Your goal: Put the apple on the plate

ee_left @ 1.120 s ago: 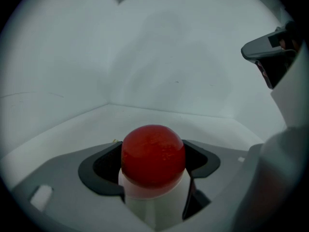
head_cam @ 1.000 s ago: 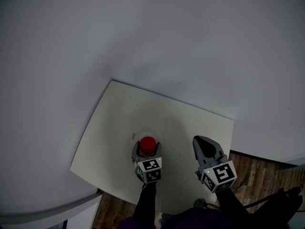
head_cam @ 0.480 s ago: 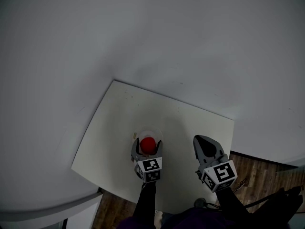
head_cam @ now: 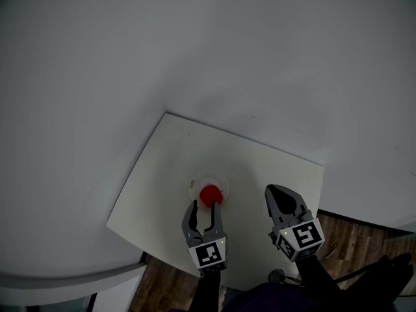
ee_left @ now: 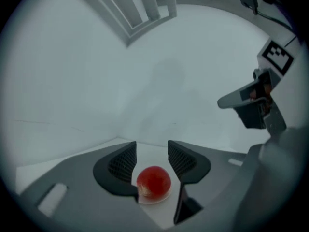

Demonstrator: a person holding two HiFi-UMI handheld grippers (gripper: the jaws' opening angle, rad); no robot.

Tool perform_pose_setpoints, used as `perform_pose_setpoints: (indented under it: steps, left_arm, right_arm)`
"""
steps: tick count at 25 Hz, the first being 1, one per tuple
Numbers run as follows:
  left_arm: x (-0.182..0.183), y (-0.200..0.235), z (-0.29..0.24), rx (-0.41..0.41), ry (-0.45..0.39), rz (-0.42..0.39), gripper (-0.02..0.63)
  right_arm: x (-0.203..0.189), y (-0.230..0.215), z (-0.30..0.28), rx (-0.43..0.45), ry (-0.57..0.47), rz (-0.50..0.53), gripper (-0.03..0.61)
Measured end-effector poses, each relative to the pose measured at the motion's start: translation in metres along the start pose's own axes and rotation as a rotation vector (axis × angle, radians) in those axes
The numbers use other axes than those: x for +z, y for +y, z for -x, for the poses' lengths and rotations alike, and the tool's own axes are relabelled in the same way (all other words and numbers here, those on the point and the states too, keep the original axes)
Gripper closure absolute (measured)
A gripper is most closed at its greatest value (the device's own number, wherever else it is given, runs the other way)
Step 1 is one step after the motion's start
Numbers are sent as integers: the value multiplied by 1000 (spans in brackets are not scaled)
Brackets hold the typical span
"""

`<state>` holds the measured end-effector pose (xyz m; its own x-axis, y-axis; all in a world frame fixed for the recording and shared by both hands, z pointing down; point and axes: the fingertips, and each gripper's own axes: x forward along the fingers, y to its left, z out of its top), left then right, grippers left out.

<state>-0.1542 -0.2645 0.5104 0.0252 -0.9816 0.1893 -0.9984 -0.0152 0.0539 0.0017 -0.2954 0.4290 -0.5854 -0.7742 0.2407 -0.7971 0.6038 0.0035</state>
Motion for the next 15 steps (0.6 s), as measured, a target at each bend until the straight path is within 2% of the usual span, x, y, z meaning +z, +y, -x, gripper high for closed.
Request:
perform_pose_setpoints:
  steps: [3,6,9,15]
  left_arm:
    - [25,1,25,23,-77,8,450]
    - [44,0,44,54,-115,6,607]
    - [50,-1,57,45,-113,36,607]
    - [51,3,81,72,-108,13,607]
  right_arm:
    - [6,8,5,15,-19,-3,568]
    - [13,16,11,36,-42,-2,568]
    - [21,26,16,55,-69,16,568]
    - [31,41,28,73,-101,33,569]
